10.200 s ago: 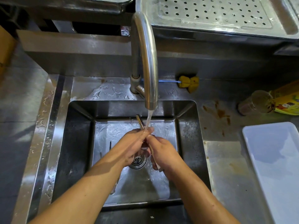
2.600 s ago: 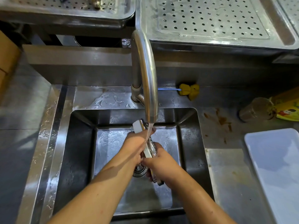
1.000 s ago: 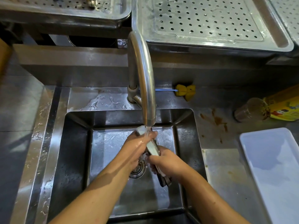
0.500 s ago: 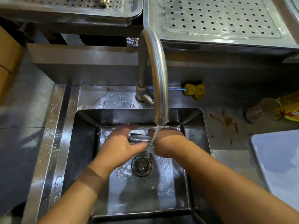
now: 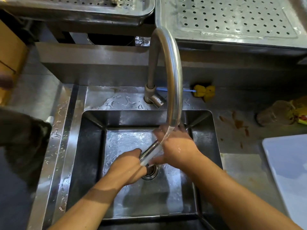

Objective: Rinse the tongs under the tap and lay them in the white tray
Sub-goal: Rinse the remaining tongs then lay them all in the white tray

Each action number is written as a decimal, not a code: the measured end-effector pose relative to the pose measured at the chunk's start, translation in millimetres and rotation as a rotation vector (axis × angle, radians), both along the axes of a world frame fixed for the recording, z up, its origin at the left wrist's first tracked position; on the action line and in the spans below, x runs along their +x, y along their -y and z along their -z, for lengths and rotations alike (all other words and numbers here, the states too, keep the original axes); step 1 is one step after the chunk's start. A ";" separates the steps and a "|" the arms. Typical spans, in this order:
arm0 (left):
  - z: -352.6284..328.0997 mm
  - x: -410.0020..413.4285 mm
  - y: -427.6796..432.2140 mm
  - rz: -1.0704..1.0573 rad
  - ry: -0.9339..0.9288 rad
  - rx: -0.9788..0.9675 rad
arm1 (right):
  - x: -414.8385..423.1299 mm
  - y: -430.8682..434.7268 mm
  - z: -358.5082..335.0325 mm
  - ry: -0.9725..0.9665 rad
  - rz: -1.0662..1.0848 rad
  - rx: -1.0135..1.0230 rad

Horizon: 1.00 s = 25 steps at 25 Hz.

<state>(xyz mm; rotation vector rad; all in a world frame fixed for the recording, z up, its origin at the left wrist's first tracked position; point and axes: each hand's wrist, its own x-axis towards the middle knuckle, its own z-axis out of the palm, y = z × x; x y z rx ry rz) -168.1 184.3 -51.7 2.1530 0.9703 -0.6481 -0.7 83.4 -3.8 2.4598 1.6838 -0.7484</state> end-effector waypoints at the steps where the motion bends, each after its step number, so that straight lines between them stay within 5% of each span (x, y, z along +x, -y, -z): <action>1: 1.8 -4.6 2.8 -0.079 -0.007 -0.075 | 1.1 6.7 -2.2 -0.124 0.201 0.064; 5: 0.3 -10.8 22.2 -0.391 0.094 -0.394 | -24.1 9.8 13.5 -0.940 1.093 0.206; 9: -2.9 -4.1 37.5 -0.429 0.116 -0.445 | -46.6 -9.1 41.1 -1.453 1.453 0.262; 13: -10.2 5.6 30.4 -0.449 0.077 -0.573 | -53.0 -24.0 47.6 -1.550 1.693 0.306; 18: -7.9 41.5 6.6 -0.296 0.006 -0.471 | -54.1 -21.7 48.7 -1.404 1.569 0.222; 22: -12.3 63.6 5.3 -0.217 -0.004 -0.409 | -34.0 -22.3 46.6 -1.445 1.683 0.250; 25: -14.5 43.9 12.9 -0.377 0.027 -0.674 | -35.1 -13.9 49.3 -1.539 1.649 0.208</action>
